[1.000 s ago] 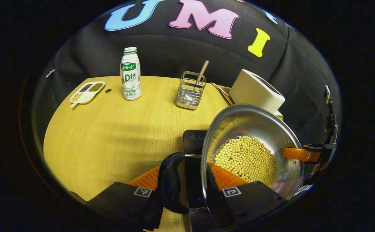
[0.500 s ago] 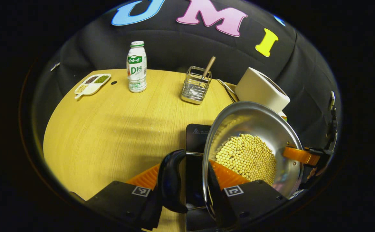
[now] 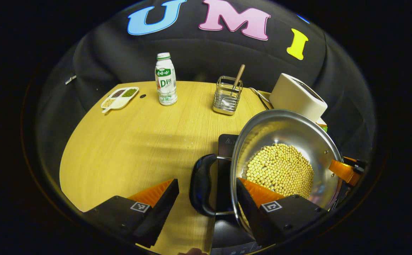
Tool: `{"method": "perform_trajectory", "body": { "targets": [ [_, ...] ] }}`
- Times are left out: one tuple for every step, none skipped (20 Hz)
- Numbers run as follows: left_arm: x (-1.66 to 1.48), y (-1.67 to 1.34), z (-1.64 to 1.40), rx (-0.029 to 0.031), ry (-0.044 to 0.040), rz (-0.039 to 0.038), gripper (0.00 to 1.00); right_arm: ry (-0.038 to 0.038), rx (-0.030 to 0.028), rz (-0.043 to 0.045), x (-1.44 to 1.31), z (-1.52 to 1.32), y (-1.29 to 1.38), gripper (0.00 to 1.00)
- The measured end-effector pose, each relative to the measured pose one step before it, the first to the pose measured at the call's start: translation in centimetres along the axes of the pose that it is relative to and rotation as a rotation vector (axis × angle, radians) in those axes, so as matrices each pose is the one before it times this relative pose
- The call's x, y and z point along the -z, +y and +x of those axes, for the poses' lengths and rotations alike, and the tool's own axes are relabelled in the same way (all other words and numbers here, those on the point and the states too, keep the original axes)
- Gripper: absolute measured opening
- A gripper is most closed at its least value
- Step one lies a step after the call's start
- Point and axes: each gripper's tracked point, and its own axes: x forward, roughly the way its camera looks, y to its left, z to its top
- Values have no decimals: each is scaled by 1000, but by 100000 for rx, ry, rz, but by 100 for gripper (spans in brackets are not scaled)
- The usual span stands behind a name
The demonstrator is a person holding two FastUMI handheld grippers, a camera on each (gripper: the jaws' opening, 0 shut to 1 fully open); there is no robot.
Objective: First push the handle of the pot to place it horizontally, then grasp the pot with both hands and set it on the induction cooktop.
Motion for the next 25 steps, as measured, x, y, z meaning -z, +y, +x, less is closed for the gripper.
{"method": "perform_trajectory", "body": {
  "targets": [
    [-526,80,-1123,-52,-3170,1353,98,-2556,2433,1598,-351,-1218,-253,99],
    [-587,179,-1346,191,-3971,1219,99,-2980,2460,1642,-581,-1273,-262,99],
    [-674,202,-1511,-76,-3945,546,99,-3531,2131,1592,-719,-1317,-198,99],
    [-715,349,-1616,-779,-4031,173,99,-3952,1653,1351,-938,-1480,-108,99],
    [-806,293,-1475,-461,-4581,22,99,-3942,1421,1492,-1057,-1489,-47,99],
    [-928,189,-1651,231,-4616,128,99,-4741,648,972,-1244,-1468,177,99],
    [-821,146,-1764,363,-4340,620,99,-4800,560,291,-1264,-1449,158,99],
    [-947,240,-1652,-35,-4132,1341,98,-4554,762,-279,-1191,-1354,91,99],
    [-943,347,-1658,-316,-4430,1448,97,-4495,495,-785,-1068,-1330,137,99],
    [-932,347,-1648,-165,-3999,1181,97,-3553,199,-719,-1073,-1368,258,99],
    [-1065,200,-1692,-10,-4114,756,97,-3582,-549,-582,-1109,-1265,470,99],
    [-1026,214,-1521,123,-4268,306,97,-3793,-1230,-730,-896,-1120,689,99],
    [-883,147,-1544,249,-3818,-207,97,-3270,-634,-844,-1090,-1246,453,99],
    [-783,216,-1436,-108,-3243,-617,97,-2394,-410,-583,-693,-1121,176,99],
    [-621,390,-1397,-429,-2922,-399,97,-2381,-1030,-159,-625,-1183,466,99],
    [-689,394,-1376,-543,-3029,68,97,-2401,-1008,-176,-764,-1205,522,99],
    [-769,448,-1227,-833,-2786,911,97,-1626,-798,-385,-363,-948,428,99],
    [-378,384,-1143,-751,-2242,1314,97,-1216,-543,-45,-192,-1019,227,99],
    [-190,290,-1003,-510,-3229,1871,97,-842,-762,726,-192,-1012,256,98],
    [-169,316,-968,-1021,-3356,1455,97,-840,-1406,808,-36,-1012,397,98],
    [243,423,-825,-1471,-1792,-119,96,-523,-1061,438,169,-1014,175,99],
    [543,28,-917,-224,-1161,-1717,97,-697,-7,-750,240,-830,-115,99],
    [813,-402,-965,487,-203,-2654,97,-735,1195,-1185,287,-654,-556,98],
    [656,-183,-855,-88,429,-1766,96,-1485,1065,-1075,170,-687,-496,99],
    [850,403,-946,-1277,663,-1399,96,-1202,683,-422,112,-661,-267,99]
  ]
}}
